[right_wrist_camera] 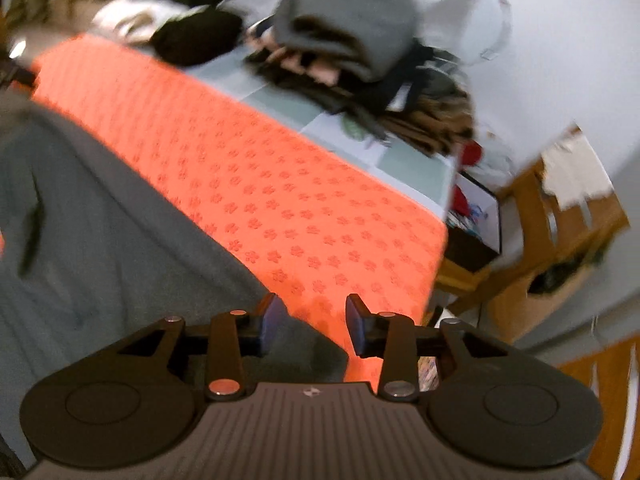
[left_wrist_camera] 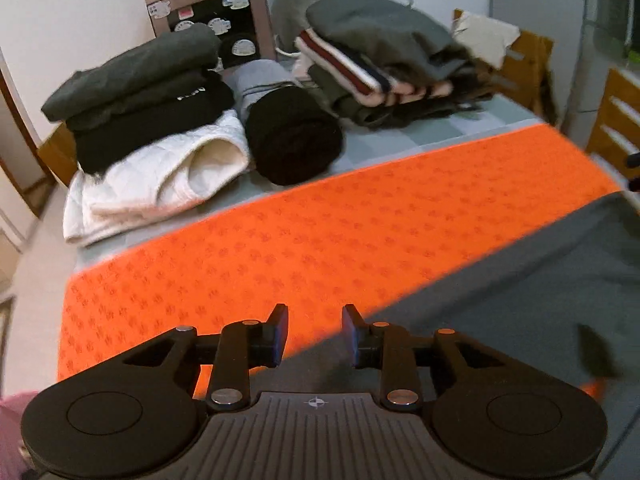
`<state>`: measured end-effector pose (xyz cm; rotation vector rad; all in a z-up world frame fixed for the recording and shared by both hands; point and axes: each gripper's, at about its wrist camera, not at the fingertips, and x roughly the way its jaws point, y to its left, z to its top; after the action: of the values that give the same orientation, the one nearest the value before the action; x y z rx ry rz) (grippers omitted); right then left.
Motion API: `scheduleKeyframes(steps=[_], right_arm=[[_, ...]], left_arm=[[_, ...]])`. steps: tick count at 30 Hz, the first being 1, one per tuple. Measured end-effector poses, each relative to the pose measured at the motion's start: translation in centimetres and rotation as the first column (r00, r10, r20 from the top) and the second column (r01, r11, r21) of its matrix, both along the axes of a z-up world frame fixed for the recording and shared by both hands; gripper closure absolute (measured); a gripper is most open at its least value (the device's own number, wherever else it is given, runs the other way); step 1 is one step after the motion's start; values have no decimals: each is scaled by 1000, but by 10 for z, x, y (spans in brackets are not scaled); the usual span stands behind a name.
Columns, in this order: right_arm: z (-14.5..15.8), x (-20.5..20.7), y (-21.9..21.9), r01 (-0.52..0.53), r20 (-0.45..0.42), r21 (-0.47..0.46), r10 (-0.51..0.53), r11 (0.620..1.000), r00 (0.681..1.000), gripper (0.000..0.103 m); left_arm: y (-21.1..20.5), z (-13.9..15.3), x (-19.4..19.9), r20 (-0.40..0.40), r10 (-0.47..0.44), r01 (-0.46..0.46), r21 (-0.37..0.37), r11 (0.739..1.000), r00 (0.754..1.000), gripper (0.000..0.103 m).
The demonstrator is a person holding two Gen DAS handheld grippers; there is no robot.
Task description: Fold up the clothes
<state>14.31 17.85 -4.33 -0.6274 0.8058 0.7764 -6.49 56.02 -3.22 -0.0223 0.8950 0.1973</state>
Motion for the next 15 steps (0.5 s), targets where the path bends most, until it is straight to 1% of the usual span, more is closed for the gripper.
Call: scheduleKeyframes(steps=[4,7,9,11,15], right_arm=[[16,-15,-39,106,-86,85,-99,991,991,61],[17,-36,-67,172,-151,107,-155,979,976,61],[11,-53,-84,214,-204,113,-189,970,961,61],[1,-68,-99,257,-255,112,-222,960,941,62],[-25,-94,-116,331,-311,87,-289,940,905,62]], left_arm=[[-17,9,-33,-6,-44,43,-100,994,999,68],[-33,8,-54,-16,-63,58,-208,976,998,67],[-47,3,-64,-25,-86,77,-253,965,996,67],[-61,-4,-72,-43,-109,93,-276,957,993,67],[-83,-23,-83,-92,-133,98,-314,944,987,67]])
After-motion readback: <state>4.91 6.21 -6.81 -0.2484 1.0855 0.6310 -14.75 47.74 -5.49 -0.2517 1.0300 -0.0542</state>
